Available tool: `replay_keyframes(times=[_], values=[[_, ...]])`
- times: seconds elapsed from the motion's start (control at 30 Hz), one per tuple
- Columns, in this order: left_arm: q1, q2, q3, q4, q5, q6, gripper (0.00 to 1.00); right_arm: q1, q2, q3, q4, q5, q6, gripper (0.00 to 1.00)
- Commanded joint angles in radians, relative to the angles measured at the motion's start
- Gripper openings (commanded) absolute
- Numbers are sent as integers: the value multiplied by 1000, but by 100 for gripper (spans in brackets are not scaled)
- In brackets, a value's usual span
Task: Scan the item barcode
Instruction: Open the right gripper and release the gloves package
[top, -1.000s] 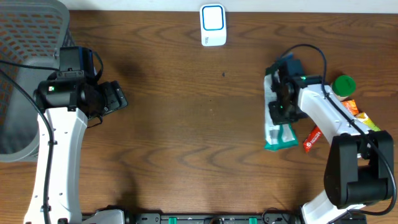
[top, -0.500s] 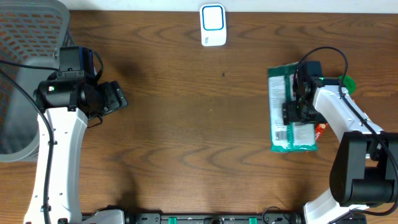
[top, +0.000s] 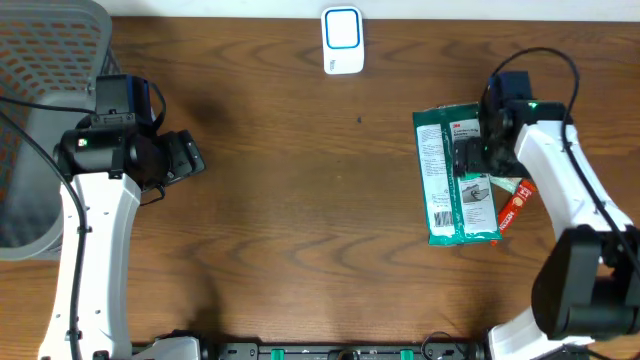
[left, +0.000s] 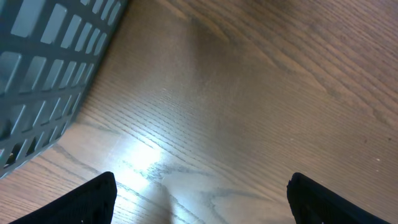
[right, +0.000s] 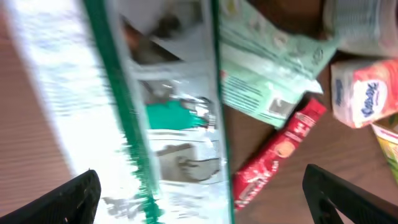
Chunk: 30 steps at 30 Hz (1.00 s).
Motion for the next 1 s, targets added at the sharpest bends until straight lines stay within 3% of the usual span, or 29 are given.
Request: replay_keyframes(times=[0.0, 0.97], values=[[5, 6, -3, -3, -16, 6, 88, 5, -44, 19, -4, -105, 27, 99], [5, 6, -3, -3, -16, 6, 89, 5, -44, 17, -5, -105, 53, 99]])
